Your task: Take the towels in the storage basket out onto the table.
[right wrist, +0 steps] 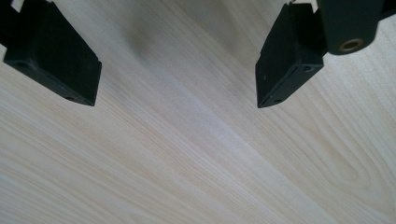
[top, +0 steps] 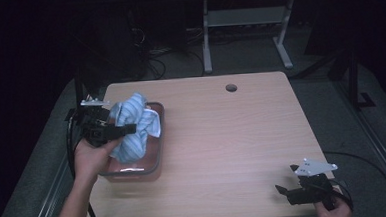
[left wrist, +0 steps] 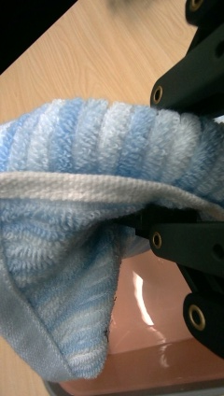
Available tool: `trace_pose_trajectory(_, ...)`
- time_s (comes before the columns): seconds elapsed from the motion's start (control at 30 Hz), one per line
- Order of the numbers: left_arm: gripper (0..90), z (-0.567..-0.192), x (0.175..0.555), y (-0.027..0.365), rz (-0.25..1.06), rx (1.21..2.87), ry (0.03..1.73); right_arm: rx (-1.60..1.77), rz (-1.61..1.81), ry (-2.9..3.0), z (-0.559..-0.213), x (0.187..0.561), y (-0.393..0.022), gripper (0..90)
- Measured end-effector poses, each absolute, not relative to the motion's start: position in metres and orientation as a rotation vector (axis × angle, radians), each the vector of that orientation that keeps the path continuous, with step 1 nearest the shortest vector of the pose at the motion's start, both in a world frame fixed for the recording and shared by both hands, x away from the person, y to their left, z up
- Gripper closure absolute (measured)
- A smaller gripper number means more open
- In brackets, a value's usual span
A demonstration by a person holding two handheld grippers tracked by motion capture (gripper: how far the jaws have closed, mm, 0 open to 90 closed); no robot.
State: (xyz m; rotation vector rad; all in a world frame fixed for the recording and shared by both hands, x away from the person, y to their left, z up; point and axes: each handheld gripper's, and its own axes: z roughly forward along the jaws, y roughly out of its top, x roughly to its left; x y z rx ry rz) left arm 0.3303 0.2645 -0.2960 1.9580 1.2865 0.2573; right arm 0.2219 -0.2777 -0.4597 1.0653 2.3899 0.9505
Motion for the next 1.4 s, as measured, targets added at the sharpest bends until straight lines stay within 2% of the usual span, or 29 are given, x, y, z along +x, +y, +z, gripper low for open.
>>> trace_pose_trajectory(0.83, 66.9, -0.264, 0.335, 0.223, 0.231, 1.987, 1.169, 1.076, 0.953, 2.382, -0.459, 0.223, -0.279, 13.8)
trace_pose_trajectory(1.4, 66.6, -0.266, 0.342, 0.184, 0.175, 2.019, 1.106, 1.075, 0.959, 2.377, -0.459, 0.221, -0.279, 13.9)
